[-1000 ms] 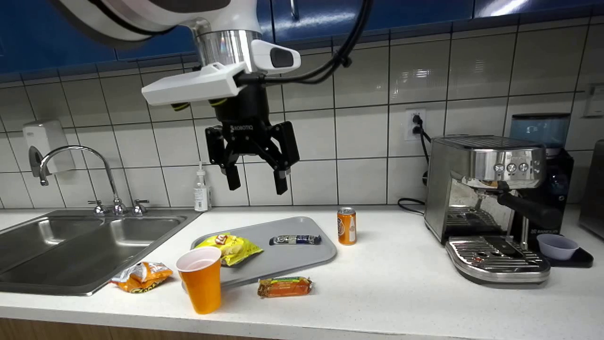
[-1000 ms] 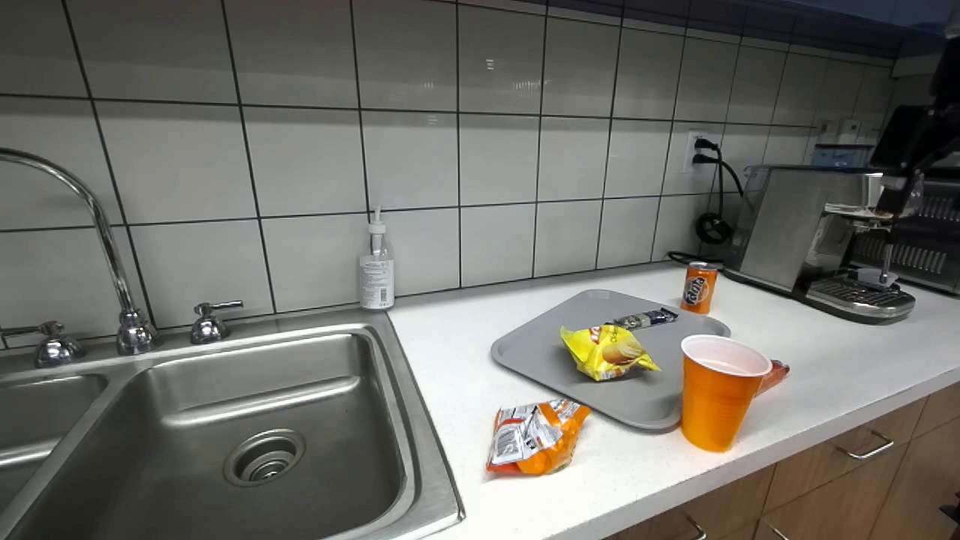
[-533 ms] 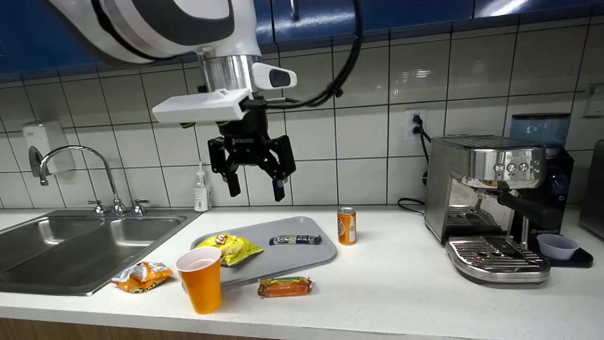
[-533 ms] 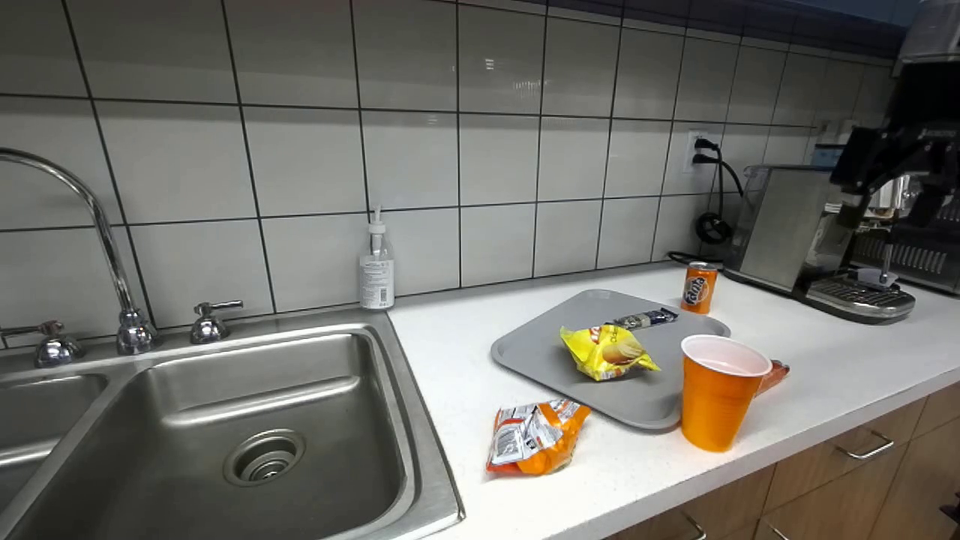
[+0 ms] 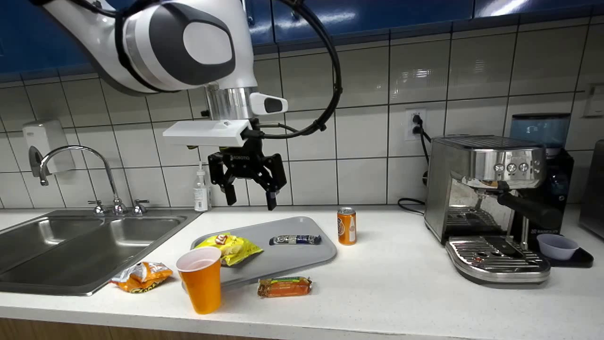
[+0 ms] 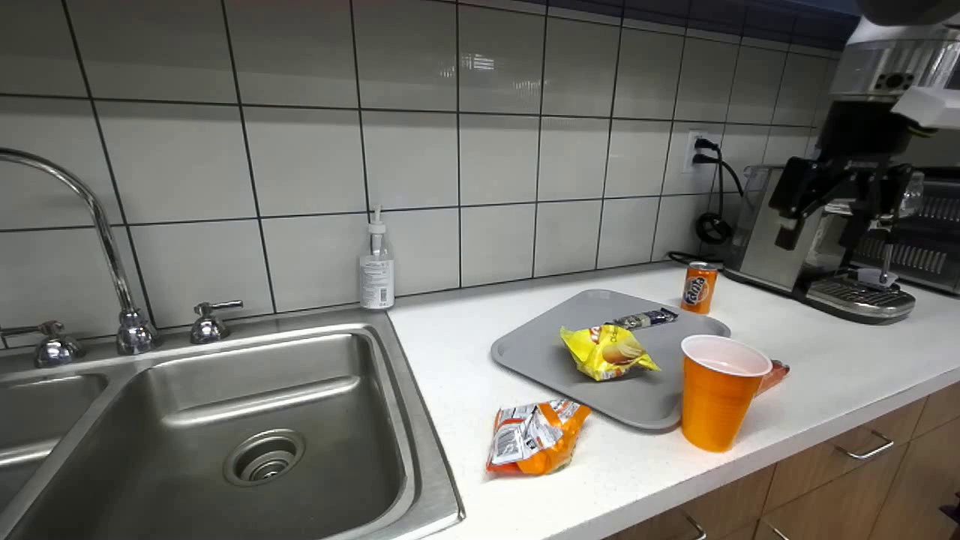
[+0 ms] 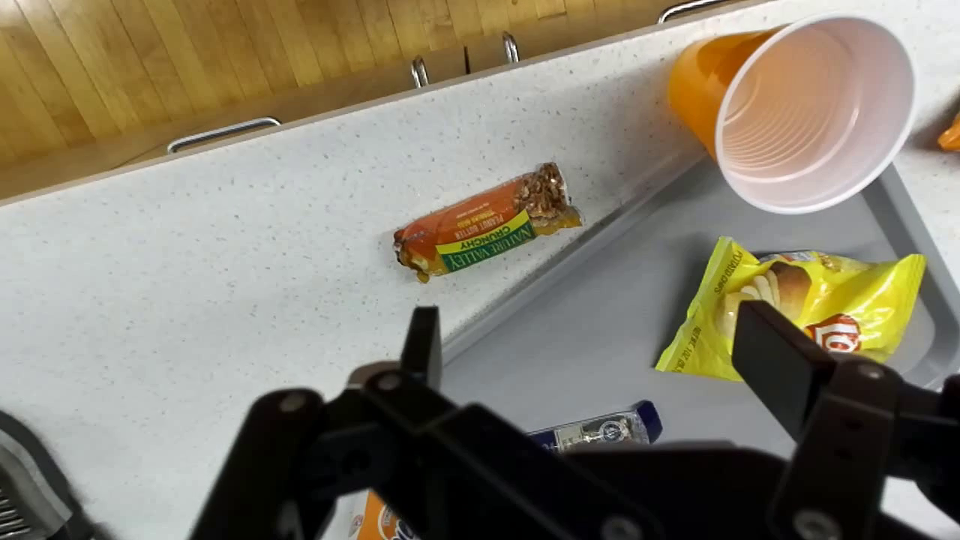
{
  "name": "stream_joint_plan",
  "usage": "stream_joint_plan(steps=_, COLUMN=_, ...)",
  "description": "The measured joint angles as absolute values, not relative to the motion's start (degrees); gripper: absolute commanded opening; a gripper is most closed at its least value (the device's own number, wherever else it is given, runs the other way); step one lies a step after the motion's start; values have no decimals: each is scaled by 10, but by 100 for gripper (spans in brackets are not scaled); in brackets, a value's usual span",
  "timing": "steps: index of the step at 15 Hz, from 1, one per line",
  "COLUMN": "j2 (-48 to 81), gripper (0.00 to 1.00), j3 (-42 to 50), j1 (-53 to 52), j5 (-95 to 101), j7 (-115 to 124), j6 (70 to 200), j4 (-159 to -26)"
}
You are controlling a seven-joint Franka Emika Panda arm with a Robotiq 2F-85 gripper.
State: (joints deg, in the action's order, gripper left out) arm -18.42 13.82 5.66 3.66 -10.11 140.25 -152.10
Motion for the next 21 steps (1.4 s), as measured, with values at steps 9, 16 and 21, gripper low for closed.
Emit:
stream_joint_plan(steps=9, j2=-85, gripper=100, j3=102, j1=41, j5=-7, j7=-97, j6=1457, j4=-1472)
stream_joint_plan(steps=16, j2=-31, gripper=100, j3=68, j1=38, j5=-9, j7=-41, j6=1487, j4=-1439)
stream_joint_plan(steps=21, j2=-2, gripper=100, j3=47, j1=29, j5=-1, j7=35, j6=1507, j4=-1423)
